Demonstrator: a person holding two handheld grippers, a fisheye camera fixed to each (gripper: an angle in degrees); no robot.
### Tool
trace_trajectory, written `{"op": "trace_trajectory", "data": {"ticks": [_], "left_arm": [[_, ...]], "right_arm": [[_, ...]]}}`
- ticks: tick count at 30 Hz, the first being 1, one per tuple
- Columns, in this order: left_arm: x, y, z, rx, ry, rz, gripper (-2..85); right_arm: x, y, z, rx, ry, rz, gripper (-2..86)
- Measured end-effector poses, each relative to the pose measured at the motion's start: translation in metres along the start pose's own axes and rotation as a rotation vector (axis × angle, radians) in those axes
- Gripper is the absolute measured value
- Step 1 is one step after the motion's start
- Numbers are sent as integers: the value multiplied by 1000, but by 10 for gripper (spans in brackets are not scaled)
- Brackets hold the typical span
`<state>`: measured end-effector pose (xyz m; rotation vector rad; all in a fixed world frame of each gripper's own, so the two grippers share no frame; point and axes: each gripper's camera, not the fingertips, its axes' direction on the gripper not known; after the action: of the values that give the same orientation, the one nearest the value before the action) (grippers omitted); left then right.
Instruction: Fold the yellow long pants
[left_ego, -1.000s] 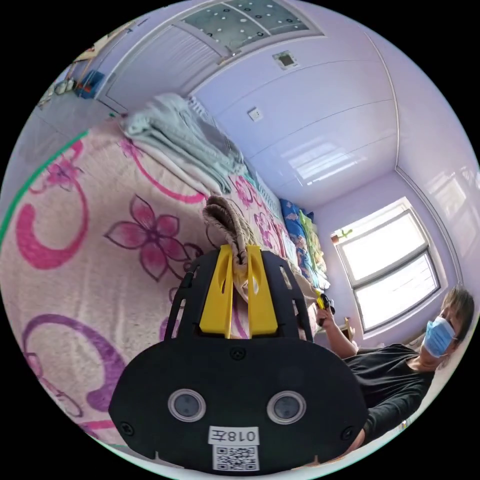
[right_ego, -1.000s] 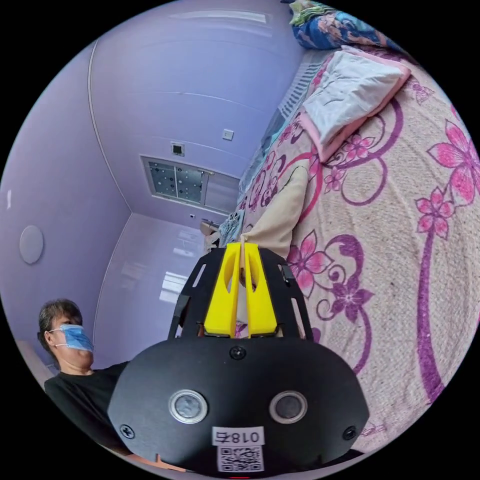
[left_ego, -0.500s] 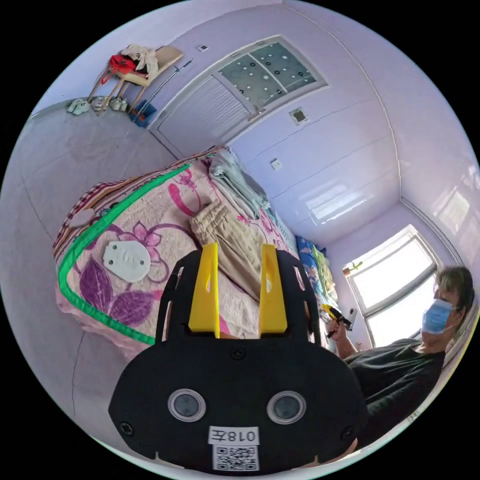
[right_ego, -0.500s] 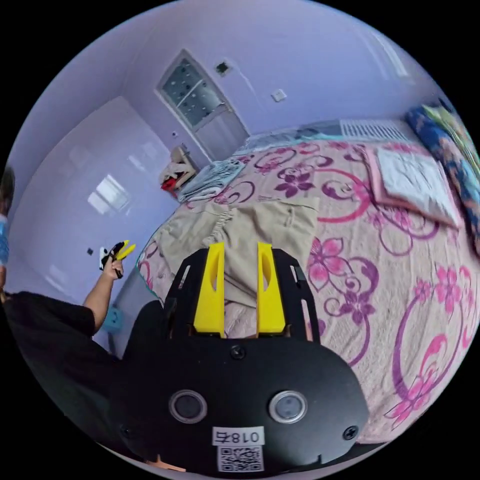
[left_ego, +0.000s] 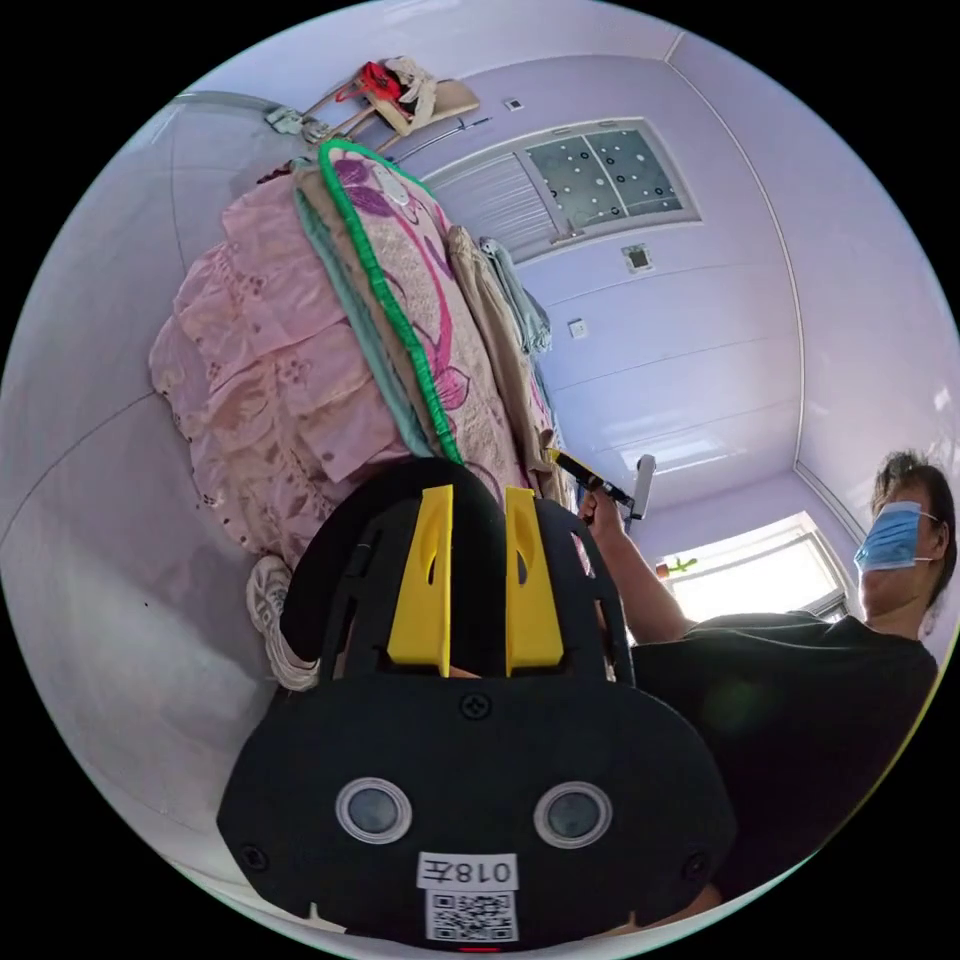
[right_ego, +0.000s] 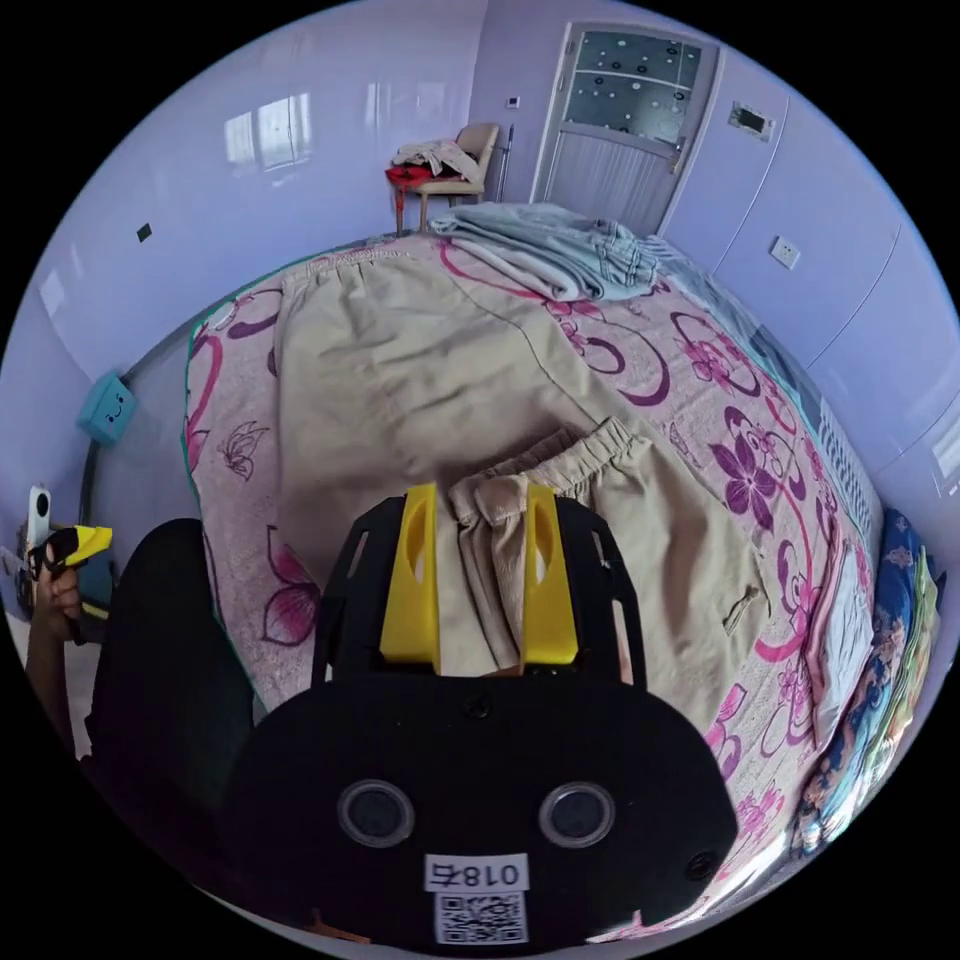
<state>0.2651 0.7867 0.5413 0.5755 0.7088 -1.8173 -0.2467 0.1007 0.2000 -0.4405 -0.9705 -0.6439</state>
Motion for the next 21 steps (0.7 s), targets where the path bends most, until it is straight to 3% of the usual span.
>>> {"op": "trace_trajectory", "data": {"ticks": [3, 6, 13, 16, 21], "left_arm": [[5, -2, -22, 34, -14, 12, 78], [22, -13, -33, 68, -12, 54, 75], [65, -29, -9, -2, 33, 140, 68], [85, -27, 9, -23, 82, 145, 67], [137, -24, 14, -65, 29, 209, 64]], "right_arm": [[5, 1, 28, -145, -7, -1, 111], [23, 6, 16, -97, -23, 73, 68], [140, 48, -20, 17, -587, 540, 59], [185, 84, -29, 118, -725, 731, 55], [265, 152, -98, 381, -695, 856, 51]]}}
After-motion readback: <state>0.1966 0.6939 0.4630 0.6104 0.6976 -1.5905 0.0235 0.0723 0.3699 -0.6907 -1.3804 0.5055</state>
